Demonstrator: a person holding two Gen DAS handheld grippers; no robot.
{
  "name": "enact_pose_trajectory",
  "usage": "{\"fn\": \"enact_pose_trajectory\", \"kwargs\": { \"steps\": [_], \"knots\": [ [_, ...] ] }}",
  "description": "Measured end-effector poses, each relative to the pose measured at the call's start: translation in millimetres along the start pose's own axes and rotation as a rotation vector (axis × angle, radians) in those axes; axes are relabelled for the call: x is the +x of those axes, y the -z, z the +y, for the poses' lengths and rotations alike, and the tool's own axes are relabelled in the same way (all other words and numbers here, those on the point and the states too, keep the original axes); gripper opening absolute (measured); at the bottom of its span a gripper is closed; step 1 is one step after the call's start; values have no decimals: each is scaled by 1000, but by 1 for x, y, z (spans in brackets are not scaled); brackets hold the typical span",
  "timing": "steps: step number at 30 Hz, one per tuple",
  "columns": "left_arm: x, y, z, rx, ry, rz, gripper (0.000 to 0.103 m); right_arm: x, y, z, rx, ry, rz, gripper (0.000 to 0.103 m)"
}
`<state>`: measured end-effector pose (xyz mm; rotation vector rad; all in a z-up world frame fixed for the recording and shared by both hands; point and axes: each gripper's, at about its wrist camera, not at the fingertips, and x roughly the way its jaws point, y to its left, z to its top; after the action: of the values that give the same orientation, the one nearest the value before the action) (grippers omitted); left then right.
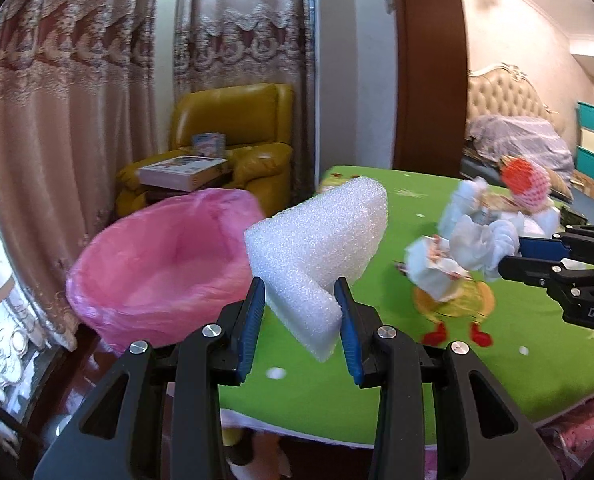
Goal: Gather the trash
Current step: 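Grasp the crumpled white tissue with the right tool while the left tool holds the foam, then move both tools over the pink bin and release the foam and tissue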
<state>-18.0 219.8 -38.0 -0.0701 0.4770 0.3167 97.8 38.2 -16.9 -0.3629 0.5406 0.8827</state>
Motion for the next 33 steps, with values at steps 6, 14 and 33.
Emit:
{"fn": "enact_pose_trajectory", "kwargs": {
  "steps": [6,14,33],
  "knots": [
    [-3,-5,38,-41,-70,-3,35,26,-28,24,-50,-54,-8,27],
    [3,-13,86,-100,-141,6,35,65,-70,47,-67,-142,-3,28],
    [65,-35,171,-170,-200,98,35,159,-149,94,-72,-240,30,65]
  ]
}}
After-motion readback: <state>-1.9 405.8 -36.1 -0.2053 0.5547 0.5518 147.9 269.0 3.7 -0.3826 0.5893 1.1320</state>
